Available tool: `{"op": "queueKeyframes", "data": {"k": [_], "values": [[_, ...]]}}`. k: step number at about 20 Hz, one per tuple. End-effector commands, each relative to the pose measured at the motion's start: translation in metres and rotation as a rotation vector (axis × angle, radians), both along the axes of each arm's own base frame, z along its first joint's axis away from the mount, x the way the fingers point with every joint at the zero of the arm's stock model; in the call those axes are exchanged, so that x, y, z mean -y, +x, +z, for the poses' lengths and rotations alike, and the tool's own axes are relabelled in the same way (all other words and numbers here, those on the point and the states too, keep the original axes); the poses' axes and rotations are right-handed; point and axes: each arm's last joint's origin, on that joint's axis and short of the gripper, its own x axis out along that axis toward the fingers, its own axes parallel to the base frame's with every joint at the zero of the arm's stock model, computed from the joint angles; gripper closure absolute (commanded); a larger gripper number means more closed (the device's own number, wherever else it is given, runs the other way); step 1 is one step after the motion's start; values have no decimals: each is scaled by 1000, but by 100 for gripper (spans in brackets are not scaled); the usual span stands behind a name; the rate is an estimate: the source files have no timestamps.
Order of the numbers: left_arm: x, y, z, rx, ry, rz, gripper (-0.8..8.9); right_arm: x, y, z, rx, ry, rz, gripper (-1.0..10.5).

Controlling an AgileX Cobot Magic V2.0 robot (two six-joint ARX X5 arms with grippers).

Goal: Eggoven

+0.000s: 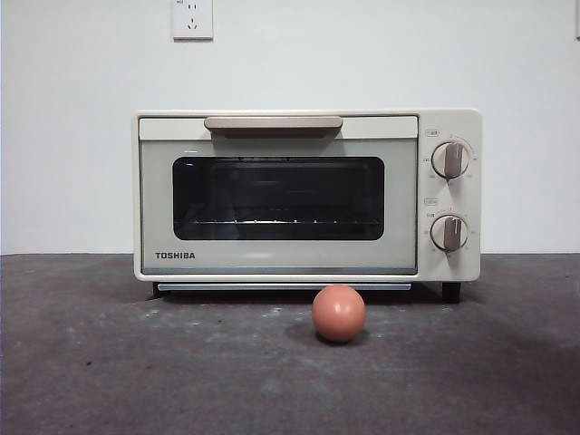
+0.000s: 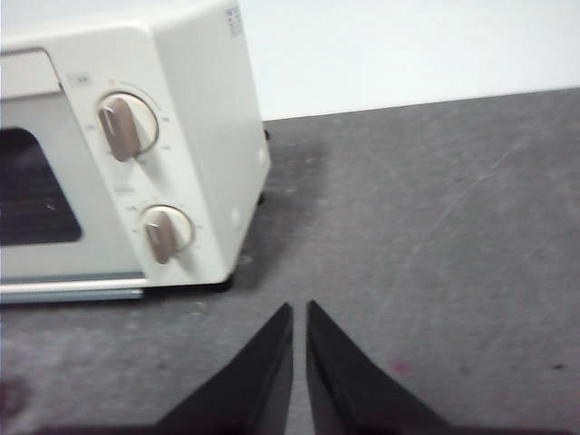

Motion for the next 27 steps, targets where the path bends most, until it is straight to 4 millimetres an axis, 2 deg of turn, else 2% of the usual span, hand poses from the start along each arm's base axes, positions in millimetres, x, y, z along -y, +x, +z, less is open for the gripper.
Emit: {"op": "queueKeyframes", "data": {"k": [1, 6, 12, 19, 23, 27], "values": [[2, -1, -2, -27, -79, -67, 806, -1, -1, 4, -3, 117, 11, 944], [4, -7, 21, -7, -106, -123, 806, -1, -6, 25, 28, 167, 36, 944], [6, -15, 58, -12, -117, -195, 806, -3, -18, 66, 6, 179, 133, 944], [11, -11, 101, -118, -66, -378, 806, -8, -18, 111, -165, 140, 292, 944], [13, -6, 117, -202, -30, -486, 806, -12, -13, 125, -296, 98, 425, 944], [16, -3, 129, -271, -14, -589, 806, -14, -9, 132, -435, 51, 518, 944]]}}
